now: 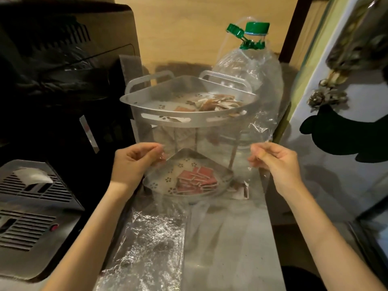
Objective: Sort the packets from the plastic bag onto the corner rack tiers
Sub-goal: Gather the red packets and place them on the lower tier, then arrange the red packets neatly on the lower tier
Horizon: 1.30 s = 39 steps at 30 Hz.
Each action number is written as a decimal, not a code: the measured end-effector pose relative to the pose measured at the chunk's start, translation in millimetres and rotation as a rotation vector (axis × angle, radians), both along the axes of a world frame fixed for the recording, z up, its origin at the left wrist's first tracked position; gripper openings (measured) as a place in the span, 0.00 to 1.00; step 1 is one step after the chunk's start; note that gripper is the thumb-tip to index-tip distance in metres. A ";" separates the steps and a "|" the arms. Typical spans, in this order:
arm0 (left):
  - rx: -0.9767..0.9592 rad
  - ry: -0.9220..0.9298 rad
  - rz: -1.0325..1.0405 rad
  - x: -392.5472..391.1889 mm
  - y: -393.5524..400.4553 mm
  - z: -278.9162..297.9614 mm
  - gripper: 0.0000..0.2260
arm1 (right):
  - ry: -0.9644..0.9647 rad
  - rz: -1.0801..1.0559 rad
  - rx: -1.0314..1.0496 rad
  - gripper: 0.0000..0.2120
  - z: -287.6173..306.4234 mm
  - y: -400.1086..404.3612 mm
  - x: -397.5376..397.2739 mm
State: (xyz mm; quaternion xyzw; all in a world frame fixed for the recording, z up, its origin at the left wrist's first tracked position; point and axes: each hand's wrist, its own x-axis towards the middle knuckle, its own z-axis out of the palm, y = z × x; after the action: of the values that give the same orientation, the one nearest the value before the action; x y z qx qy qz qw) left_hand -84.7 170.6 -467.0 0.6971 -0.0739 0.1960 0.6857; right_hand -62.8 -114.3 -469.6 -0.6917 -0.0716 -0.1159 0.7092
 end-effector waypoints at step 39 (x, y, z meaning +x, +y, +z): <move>0.288 0.435 -0.161 -72.7 -2.6 -56.7 0.20 | 0.385 -0.068 0.069 0.07 -68.8 -15.2 -97.8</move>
State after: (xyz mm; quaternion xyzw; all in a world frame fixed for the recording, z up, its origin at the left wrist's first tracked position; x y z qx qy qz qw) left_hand -157.4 168.0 -523.7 0.8051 -0.0072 -0.0263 0.5925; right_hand -160.6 -129.5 -538.4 -0.6783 0.0928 -0.0078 0.7288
